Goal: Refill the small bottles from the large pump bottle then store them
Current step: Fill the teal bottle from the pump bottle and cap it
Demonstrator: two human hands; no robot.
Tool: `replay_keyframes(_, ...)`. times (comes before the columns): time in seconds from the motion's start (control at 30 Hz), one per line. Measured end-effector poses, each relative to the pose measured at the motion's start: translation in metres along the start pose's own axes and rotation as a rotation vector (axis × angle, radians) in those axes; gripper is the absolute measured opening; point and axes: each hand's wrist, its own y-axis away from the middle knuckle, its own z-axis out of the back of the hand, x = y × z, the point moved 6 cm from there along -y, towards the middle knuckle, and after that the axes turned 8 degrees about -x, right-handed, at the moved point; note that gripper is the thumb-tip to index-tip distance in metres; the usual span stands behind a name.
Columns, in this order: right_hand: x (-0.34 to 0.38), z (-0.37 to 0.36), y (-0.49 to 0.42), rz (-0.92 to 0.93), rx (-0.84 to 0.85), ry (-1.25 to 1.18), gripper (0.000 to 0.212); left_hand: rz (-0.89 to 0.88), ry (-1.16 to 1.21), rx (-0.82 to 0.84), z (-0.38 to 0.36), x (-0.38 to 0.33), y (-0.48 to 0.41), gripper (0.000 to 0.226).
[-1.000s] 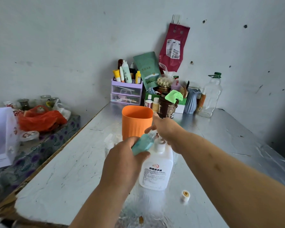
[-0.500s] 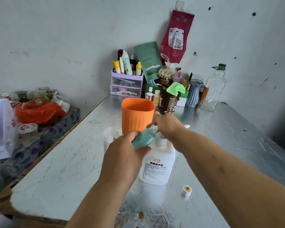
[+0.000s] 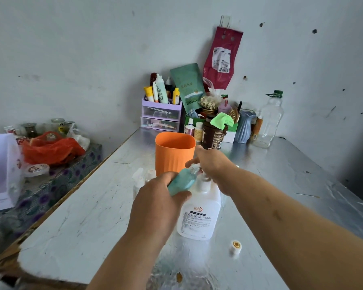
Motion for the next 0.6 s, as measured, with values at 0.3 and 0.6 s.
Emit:
replay_keyframes(0.3,0.002,0.0007,-0.0066,0.114,-0.03,0.093,0.041,0.003,0.014,0.0,-0.0036,0.0004,-0.002,0.038)
replay_keyframes(0.6,-0.0065,-0.0059,-0.0094,0.116,-0.005,0.221,0.038,0.026,0.017,-0.001,-0.0068,0.0085,-0.004,0.038)
